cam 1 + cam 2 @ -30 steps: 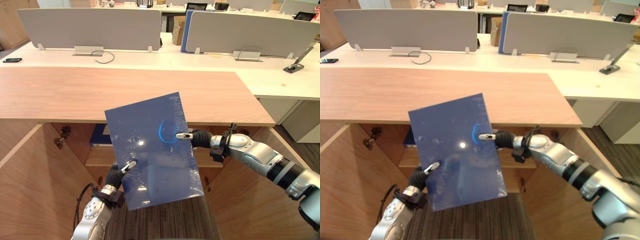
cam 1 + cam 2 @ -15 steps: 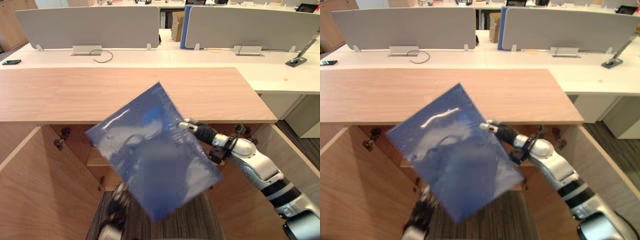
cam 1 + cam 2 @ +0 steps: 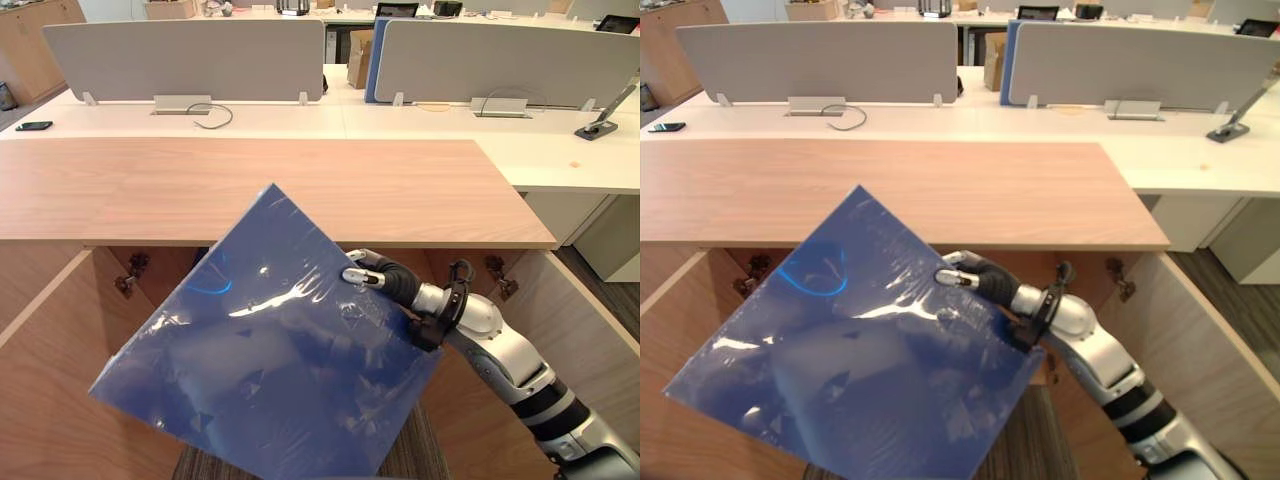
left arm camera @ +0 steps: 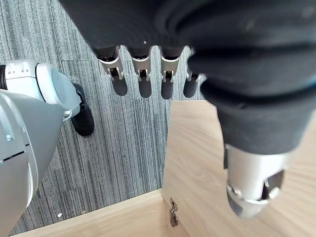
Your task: Walk over to the cabinet, pick up the folder, carry it to the office cabinet, place the folder inside the office cabinet, then close the office cabinet door
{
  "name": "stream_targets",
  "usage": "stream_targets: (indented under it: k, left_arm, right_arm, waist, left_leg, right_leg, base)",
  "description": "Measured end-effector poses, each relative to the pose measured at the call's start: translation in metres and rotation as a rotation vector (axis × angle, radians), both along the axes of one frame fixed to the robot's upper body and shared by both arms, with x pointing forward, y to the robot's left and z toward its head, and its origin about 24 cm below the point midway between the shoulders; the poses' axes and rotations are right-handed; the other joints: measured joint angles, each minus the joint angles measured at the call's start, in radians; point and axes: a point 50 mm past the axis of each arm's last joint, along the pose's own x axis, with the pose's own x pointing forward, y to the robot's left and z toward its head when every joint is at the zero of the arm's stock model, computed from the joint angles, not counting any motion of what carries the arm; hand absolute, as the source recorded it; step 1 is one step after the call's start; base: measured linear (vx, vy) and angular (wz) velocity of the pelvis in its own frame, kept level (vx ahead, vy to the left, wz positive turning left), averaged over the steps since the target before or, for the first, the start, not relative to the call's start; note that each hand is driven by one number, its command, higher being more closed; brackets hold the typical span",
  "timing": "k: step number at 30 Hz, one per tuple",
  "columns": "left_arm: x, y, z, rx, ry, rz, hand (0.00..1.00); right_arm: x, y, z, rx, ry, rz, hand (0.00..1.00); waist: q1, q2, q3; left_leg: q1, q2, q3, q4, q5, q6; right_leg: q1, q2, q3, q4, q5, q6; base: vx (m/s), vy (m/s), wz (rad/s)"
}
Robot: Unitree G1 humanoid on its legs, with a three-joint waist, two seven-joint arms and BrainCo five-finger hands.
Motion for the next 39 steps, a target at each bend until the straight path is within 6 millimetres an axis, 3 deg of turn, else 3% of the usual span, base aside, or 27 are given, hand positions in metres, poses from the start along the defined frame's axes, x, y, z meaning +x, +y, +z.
stream_targets:
  k: [6,11,16,21,27,32,37,39]
  left_arm:
    - [0.014,-0.003,-0.001,-0.009,-0.023,-0.046,0.0]
    - [0.032,-0.008,-0.003,-0.024,-0.043,-0.15,0.0]
    - [0.056,-0.01,-0.002,-0.024,-0.093,-0.232,0.0]
    - [0.057,-0.012,-0.002,-0.022,-0.086,-0.299,0.0]
    - [0.073,-0.012,0.001,-0.013,-0.129,-0.327,0.0]
    - [0.087,-0.019,0.005,-0.012,-0.191,-0.338,0.0]
    - [0.106,-0.03,0.012,-0.016,-0.29,-0.353,0.0]
    - [0.111,-0.03,0.015,-0.007,-0.313,-0.357,0.0]
  right_arm:
    - [-0.002,0.008,-0.012,-0.018,0.045,0.024,1.0]
    - [0.0,0.01,-0.053,-0.078,0.197,0.003,1.0]
    - [0.011,0.01,-0.065,-0.125,0.25,-0.02,1.0]
    - [0.015,0.009,-0.074,-0.15,0.269,-0.058,1.0]
    - [0.02,0.011,-0.074,-0.177,0.243,-0.085,1.0]
    - [0.022,0.019,-0.066,-0.176,0.185,-0.097,1.0]
    - [0.023,0.036,-0.043,-0.045,0.111,-0.129,1.0]
    - [0.027,0.034,-0.032,0.026,0.091,-0.171,1.0]
  waist:
    - [0.0,-0.003,0.001]
    - [0.005,-0.009,0.014]
    - [0.008,-0.007,0.108]
    - [0.025,0.011,0.165]
    - [0.027,0.055,0.278]
    - [0.032,0.061,0.326]
    - [0.032,0.059,0.348]
    - [0.035,0.058,0.365]
  left_leg:
    - [-0.002,0.0,-0.003,0.0,0.001,0.0]
    - [-0.002,-0.001,-0.007,0.001,0.002,-0.001]
    - [-0.085,0.005,-0.015,0.169,-0.064,0.001]
    - [-0.162,0.024,-0.018,0.282,-0.112,-0.001]
    - [-0.31,0.004,0.002,0.455,-0.166,0.017]
    - [-0.457,0.005,0.025,0.683,-0.261,0.021]
    - [-0.582,0.018,0.032,0.854,-0.333,0.015]
    - [-0.618,0.02,0.03,0.91,-0.356,0.015]
  right_leg:
    - [0.0,0.0,-0.002,-0.002,0.0,0.0]
    - [0.003,0.0,-0.007,-0.003,0.0,0.0]
    - [-0.01,-0.003,-0.007,0.022,0.002,-0.002]
    - [-0.051,0.003,-0.003,0.054,0.002,-0.006]
    - [-0.29,-0.062,0.035,0.402,-0.134,0.004]
    - [-0.458,-0.107,0.071,0.662,-0.243,0.007]
    - [-0.591,-0.124,0.093,0.847,-0.329,0.01]
    - [-0.632,-0.133,0.095,0.908,-0.359,0.009]
  base:
    - [0.0,0.0,0.0]
    - [0.0,0.0,0.0]
    - [-0.07,0.011,0.02]
    - [-0.08,0.026,-0.04]
    - [-0.11,0.05,-0.05]
    - [-0.14,0.012,-0.06]
    - [-0.08,-0.013,-0.02]
    - [-0.04,-0.023,0.06]
